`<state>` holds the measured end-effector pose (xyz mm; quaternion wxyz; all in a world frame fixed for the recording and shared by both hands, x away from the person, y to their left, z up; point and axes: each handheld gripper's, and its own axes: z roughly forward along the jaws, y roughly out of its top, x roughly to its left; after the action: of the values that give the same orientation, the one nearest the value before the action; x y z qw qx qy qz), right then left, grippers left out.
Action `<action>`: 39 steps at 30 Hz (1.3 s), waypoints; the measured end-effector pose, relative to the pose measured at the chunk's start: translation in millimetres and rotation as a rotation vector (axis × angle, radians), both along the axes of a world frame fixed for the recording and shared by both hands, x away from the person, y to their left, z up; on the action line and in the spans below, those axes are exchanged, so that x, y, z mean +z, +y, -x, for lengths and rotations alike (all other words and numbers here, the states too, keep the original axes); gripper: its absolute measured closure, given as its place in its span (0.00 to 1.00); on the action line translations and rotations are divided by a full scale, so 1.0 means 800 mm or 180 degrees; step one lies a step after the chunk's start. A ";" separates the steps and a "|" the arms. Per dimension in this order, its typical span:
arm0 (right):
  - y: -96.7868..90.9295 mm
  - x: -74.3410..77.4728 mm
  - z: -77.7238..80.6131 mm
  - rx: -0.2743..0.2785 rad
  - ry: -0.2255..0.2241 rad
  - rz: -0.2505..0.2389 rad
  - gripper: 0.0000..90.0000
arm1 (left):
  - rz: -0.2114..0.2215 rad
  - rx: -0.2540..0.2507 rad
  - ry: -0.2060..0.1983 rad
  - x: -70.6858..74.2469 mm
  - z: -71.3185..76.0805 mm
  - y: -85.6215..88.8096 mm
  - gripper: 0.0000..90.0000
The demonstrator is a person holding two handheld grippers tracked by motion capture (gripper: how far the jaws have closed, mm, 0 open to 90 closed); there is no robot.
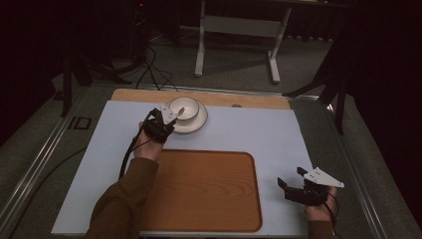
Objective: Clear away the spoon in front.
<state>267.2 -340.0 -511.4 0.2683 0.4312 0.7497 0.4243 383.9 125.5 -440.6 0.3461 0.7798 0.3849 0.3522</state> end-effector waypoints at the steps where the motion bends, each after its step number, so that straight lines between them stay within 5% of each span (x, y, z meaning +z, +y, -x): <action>1: 0.000 0.000 0.000 0.0000 0.0002 0.0000 0.15 | 0.0016 -0.0004 -0.0002 0.000 0.001 0.001 0.99; 22: 0.001 0.000 0.000 -0.0001 0.0008 0.0004 0.15 | 0.0101 -0.0105 -0.0172 0.020 0.048 0.019 0.99; 39: 0.000 0.000 0.000 -0.0005 -0.0004 -0.0004 0.15 | 0.0131 -0.0109 -0.0176 0.015 0.079 0.036 0.99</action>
<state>267.1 -339.9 -511.4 0.2689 0.4317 0.7489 0.4248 320.3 154.2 -428.6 0.3785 0.7689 0.3689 0.3598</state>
